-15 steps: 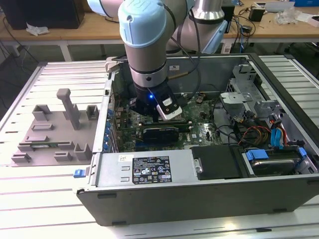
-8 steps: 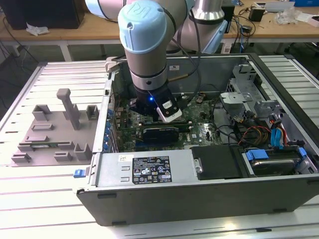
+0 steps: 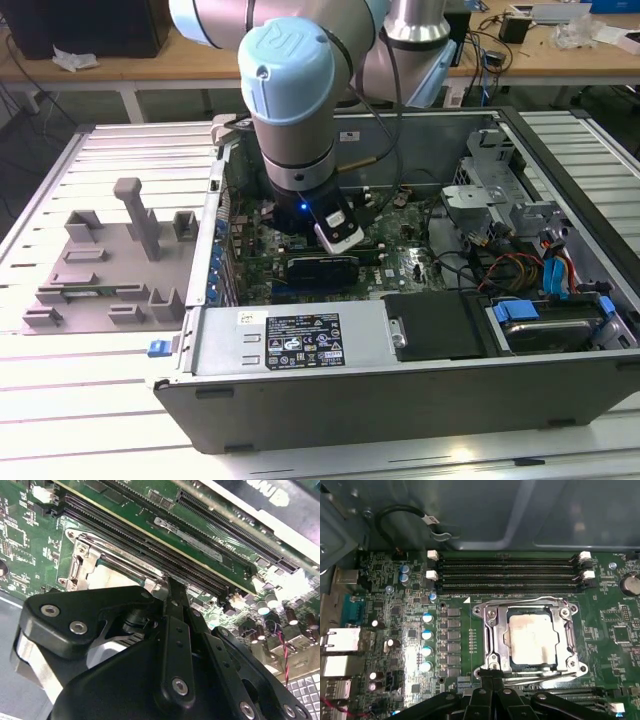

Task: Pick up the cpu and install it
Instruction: 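Install the second cpu locking lever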

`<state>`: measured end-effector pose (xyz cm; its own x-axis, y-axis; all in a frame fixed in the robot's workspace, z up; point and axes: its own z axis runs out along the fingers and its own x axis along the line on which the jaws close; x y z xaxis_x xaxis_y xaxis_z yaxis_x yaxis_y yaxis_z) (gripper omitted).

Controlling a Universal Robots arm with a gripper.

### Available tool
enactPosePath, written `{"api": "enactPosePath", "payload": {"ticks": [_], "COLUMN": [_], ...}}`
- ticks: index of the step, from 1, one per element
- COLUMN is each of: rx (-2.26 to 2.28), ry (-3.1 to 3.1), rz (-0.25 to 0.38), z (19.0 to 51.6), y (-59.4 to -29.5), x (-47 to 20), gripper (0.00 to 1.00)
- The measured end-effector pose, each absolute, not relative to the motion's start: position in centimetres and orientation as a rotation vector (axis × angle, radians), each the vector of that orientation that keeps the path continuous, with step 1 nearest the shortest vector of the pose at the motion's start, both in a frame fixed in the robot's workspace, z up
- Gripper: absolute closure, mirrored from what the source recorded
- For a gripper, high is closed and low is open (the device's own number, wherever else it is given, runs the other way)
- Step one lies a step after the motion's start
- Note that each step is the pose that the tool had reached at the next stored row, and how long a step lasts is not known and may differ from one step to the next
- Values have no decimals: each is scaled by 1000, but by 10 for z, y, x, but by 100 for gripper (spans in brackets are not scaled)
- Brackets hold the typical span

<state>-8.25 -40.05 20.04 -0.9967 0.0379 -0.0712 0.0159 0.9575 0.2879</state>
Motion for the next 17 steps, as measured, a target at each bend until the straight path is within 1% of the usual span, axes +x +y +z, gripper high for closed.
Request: {"api": "enactPosePath", "payload": {"ticks": [6, 12, 17], "rx": [43, 43, 43], "ry": [3028, 3028, 3029], "rz": [480, 481, 471], "z": [194, 195, 206], "y": [-400, -401, -400], "x": [-84, -84, -84], "gripper": [89, 89, 89]}}
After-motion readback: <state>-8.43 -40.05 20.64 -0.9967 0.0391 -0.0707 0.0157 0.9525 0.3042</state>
